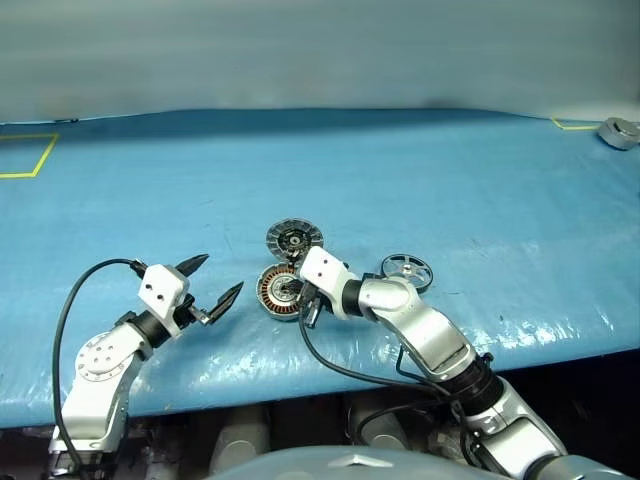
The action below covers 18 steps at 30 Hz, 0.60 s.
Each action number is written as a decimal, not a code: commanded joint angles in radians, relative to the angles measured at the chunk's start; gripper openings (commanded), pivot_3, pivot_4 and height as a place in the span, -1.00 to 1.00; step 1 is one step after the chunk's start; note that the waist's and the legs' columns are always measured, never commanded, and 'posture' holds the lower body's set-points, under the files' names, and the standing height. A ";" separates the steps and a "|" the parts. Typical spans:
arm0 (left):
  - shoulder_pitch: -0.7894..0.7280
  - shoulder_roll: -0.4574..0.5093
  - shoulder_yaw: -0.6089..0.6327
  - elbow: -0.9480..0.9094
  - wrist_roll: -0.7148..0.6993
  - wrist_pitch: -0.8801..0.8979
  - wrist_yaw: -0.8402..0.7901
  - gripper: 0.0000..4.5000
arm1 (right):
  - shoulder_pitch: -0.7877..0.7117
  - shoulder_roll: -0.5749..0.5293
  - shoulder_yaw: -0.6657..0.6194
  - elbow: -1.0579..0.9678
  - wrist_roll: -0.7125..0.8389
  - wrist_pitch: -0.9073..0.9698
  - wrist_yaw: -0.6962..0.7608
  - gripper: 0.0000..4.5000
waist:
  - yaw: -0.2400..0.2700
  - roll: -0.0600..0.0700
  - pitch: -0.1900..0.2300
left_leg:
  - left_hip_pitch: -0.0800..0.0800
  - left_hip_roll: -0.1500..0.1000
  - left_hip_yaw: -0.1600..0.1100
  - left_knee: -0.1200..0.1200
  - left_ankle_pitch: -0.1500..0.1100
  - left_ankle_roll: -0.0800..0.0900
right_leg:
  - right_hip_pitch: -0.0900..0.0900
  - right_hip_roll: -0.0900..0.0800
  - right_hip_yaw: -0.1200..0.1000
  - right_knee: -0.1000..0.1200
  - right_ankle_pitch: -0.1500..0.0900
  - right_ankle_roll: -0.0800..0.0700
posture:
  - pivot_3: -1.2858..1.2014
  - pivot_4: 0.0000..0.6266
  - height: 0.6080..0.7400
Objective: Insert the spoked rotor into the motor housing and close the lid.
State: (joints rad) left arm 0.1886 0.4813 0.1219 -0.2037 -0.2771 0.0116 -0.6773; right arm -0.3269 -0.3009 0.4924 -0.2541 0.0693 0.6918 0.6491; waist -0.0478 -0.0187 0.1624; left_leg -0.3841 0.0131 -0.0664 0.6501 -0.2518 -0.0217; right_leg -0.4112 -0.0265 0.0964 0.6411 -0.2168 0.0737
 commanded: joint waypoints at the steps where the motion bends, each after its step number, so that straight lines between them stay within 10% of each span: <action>1: -0.010 -0.001 -0.002 -0.009 0.002 -0.023 -0.004 1.00 | 0.015 0.009 -0.055 -0.069 0.073 0.026 0.027 -0.98 | -0.003 0.000 0.001 | 0.000 0.000 0.000 0.000 0.000 0.000 | 0.000 0.000 0.000 0.000 0.000 0.000 | 0.03 -0.52 1.00; 5: -0.015 -0.002 -0.007 -0.005 -0.007 -0.024 -0.010 1.00 | 0.010 -0.003 -0.145 -0.169 0.129 0.061 0.012 -0.98 | -0.008 0.000 0.001 | -0.001 0.001 0.000 -0.001 0.000 0.000 | -0.002 0.001 0.000 0.001 0.000 0.000 | 0.03 -0.52 1.00; 11: -0.009 -0.001 -0.007 -0.002 -0.010 -0.027 -0.024 1.00 | 0.000 -0.325 -0.197 -0.260 0.008 0.073 0.050 -0.98 | -0.004 0.000 0.002 | -0.003 0.000 0.000 -0.001 0.000 0.000 | -0.003 0.000 0.000 -0.001 0.000 0.000 | 0.03 -0.52 1.00; 18: -0.015 0.010 -0.019 -0.003 -0.014 -0.012 -0.049 1.00 | 0.033 -0.518 -0.291 -0.257 -0.070 0.145 0.002 -0.13 | -0.006 0.000 0.002 | -0.008 0.000 0.000 -0.001 0.000 0.000 | -0.008 0.001 0.000 -0.001 0.000 0.000 | 0.03 -0.52 1.00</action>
State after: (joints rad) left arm 0.1794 0.4807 0.1077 -0.1974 -0.2858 0.0092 -0.7157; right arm -0.2898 -0.8019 0.2505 -0.4776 0.0148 0.8232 0.6666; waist -0.0533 -0.0187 0.1647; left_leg -0.3925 0.0133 -0.0665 0.6491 -0.2518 -0.0216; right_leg -0.4194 -0.0259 0.0961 0.6403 -0.2167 0.0736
